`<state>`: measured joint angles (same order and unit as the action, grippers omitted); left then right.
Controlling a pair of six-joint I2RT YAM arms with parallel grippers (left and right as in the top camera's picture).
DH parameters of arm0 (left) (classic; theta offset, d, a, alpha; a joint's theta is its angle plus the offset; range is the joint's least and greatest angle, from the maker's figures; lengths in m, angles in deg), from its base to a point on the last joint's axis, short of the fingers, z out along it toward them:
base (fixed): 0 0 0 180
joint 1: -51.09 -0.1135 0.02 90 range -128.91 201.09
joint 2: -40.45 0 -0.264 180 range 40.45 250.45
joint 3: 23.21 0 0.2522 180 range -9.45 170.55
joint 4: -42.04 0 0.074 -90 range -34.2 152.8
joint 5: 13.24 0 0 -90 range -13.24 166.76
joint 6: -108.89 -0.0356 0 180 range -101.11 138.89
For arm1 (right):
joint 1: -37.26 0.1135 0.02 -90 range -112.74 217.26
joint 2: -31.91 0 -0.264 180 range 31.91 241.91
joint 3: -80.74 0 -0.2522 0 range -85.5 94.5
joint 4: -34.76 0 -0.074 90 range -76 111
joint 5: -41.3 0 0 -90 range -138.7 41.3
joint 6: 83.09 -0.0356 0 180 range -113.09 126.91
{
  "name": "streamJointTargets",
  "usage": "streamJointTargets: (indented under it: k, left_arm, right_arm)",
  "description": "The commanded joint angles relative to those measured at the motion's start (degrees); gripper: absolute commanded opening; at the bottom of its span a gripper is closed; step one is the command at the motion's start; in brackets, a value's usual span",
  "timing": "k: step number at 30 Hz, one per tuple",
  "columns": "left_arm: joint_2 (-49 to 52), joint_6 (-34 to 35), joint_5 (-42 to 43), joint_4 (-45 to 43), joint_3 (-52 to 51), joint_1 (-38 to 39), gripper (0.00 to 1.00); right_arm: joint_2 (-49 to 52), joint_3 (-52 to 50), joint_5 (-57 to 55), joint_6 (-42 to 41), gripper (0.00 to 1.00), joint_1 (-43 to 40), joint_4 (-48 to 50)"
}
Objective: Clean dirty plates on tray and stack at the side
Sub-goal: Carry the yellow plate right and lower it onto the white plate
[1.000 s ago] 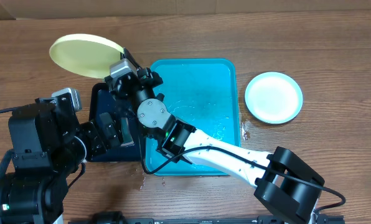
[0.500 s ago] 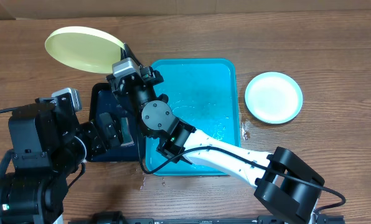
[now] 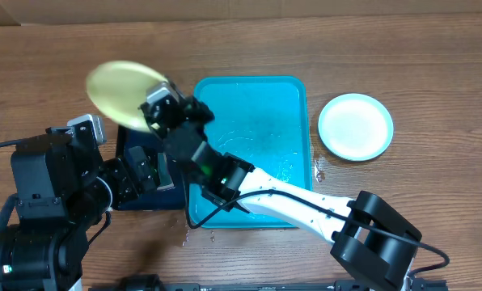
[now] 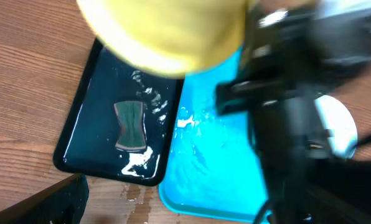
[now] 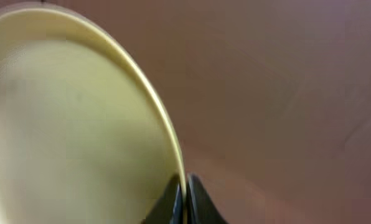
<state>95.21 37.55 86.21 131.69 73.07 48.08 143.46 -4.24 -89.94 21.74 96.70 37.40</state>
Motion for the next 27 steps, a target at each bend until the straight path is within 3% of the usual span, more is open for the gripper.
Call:
streamJointTargets:
  k: [1,3,5,13,18,27]
  left_arm:
    - [0.0,-0.5,0.5,0.0,0.7,0.0,1.0]
    - [0.0,-0.4,0.5,0.0,0.7,0.0,1.0]
    - [0.0,-0.5,0.5,0.0,0.7,0.0,1.0]
    - [0.0,-0.5,0.5,0.0,0.7,0.0,1.0]
    - [0.0,-0.5,0.5,0.0,0.7,0.0,1.0]
    - [0.0,-0.5,0.5,0.0,0.7,0.0,1.0]
  right_arm:
    - [-0.3,0.5,2.0,-29.2,0.04,-2.2,-11.1]
    - [0.1,0.5,6.2,-41.6,0.04,-4.2,-18.7]
    - [0.2,0.5,9.7,-46.5,0.04,-5.9,-21.9]
    - [-6.7,0.5,21.2,-46.8,0.04,-15.1,-27.5]
    - [-12.6,0.5,25.2,-46.8,0.04,-25.0,-41.7]
    - [-12.8,0.5,25.3,-46.8,0.04,-45.2,-61.0]
